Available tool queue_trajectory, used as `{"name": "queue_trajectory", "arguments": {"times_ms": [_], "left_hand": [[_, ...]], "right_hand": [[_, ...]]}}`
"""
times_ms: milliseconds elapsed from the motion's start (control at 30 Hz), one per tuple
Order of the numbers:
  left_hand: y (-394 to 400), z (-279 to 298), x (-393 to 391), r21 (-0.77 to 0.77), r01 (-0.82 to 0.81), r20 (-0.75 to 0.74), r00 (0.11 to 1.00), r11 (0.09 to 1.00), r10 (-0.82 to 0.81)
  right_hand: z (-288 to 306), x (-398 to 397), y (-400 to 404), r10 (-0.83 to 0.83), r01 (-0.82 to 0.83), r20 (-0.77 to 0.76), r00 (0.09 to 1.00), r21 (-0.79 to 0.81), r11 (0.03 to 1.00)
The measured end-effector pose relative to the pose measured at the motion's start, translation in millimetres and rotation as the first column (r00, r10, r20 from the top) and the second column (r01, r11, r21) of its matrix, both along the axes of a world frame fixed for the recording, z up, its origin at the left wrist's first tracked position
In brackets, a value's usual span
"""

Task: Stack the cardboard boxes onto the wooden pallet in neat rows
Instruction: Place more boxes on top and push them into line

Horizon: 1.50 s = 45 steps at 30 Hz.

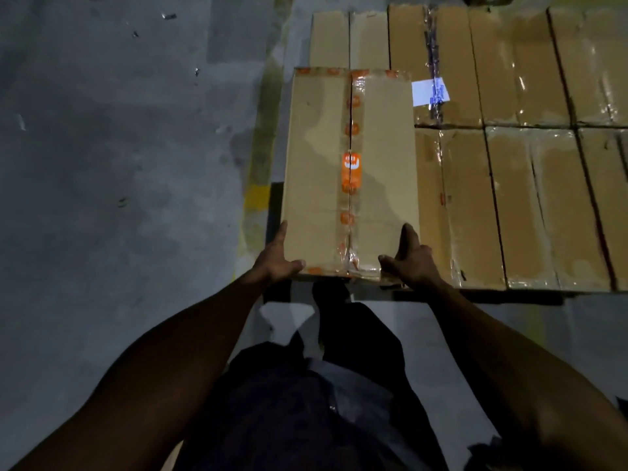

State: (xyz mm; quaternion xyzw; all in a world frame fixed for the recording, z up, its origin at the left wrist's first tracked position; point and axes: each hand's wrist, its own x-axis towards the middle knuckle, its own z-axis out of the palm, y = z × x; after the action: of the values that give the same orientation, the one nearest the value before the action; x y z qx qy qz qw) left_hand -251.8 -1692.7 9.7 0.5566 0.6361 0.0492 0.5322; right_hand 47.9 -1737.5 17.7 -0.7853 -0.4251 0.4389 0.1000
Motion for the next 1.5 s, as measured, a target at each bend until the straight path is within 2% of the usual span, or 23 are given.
{"name": "queue_trajectory", "arguments": {"times_ms": [100,167,233,333,400,533,700,1100,1500], "left_hand": [[-9,-7,-5,0.021,0.025,0.112,0.993,0.999,-0.027],[-9,-9,-3,0.042,0.042,0.104,0.994,0.998,-0.046],[-8,-16,-1,0.061,0.059,0.032,0.998,0.996,-0.061],[-8,-17,2,0.118,0.128,-0.166,0.980,0.985,-0.108],[-6,-15,5,0.150,0.137,-0.227,0.969,0.979,-0.100],[4,-6,10,0.219,0.121,-0.227,0.971,0.968,-0.070],[21,7,18,0.263,0.102,-0.210,0.977,0.959,-0.046],[-8,-19,34,0.234,0.026,-0.237,0.971,0.972,0.031],[-9,-18,32,0.234,0.039,-0.218,0.976,0.971,0.013]], "right_hand": [[-9,1,-7,-0.032,0.032,-0.013,0.999,0.028,0.999],[-18,2,-6,-0.047,0.047,0.002,0.999,0.058,0.997],[-24,2,-7,-0.074,0.074,-0.004,0.997,0.097,0.992],[-24,1,-9,-0.104,0.108,-0.035,0.994,0.128,0.986],[-21,3,-8,-0.098,0.100,-0.021,0.995,0.161,0.982],[-14,11,2,-0.109,0.109,-0.012,0.994,0.217,0.970],[-9,18,17,-0.180,0.203,-0.103,0.978,0.306,0.930],[-51,29,-1,-0.173,0.182,-0.058,0.983,0.261,0.948],[-64,31,-12,-0.153,0.149,0.001,0.988,0.218,0.964]]}}
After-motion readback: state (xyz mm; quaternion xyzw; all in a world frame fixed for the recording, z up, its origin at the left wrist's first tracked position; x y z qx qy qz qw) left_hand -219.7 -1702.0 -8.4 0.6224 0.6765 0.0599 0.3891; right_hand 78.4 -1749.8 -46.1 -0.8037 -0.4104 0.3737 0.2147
